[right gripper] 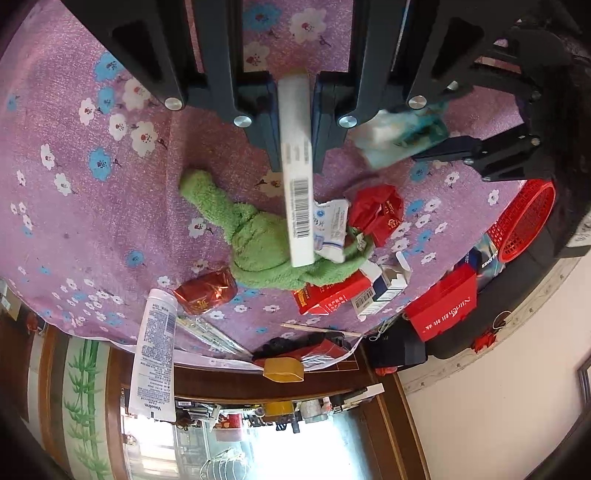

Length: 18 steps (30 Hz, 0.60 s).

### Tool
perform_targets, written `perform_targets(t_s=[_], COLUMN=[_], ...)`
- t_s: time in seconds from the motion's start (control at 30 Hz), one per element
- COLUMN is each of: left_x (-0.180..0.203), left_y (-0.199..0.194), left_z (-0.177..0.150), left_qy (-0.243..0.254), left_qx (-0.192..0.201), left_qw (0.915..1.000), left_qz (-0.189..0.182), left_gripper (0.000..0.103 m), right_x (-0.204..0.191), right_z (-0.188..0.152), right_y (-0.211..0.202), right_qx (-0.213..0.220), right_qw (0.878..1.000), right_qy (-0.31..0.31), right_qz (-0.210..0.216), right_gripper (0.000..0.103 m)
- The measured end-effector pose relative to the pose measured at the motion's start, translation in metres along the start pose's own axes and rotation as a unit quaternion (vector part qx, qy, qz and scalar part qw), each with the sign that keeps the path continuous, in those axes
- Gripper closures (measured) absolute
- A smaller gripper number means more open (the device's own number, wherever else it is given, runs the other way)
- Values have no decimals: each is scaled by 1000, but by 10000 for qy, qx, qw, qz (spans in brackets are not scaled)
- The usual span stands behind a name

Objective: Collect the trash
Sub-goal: 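Lift the white box and teal tissue pack from the table with both tools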

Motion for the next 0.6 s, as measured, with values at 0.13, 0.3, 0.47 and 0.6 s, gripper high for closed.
perform_targets(t_s=[0.13, 0.3, 0.47, 0.6], left_x=[-23, -53, -75, -80], left_y=[-10, -34, -58, -67], left_z=[-9, -21, -24, -25], left_qy=[-388, -912, -1491, -1685], left_qx=[162, 661, 1179, 1310], left_qw=[9991, 9936, 9797, 9725], left_qz=[-57, 34, 631, 930], left_gripper=[63, 63, 63, 63], right_x=[-2, -12, -24, -30], right_z=[1, -2, 5, 5], right_y=[9, 5, -35, -44], right_qx=[-113, -15, 854, 1089], right_qw=[9999, 9996, 9958, 9933], right_qy=[-8, -220, -271, -221], right_qz=[-66, -154, 185, 320], right_gripper=[87, 89, 89, 89])
Point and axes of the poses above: each gripper's, at about its wrist camera, not at the fingertips, and y roughly the way its jaws point, x to its right, z to its top, the point moved 6 cm from there along y, roughly the way its jaws point, and after that the axes turned 14 degrees about -x, right-handed, at the moved point
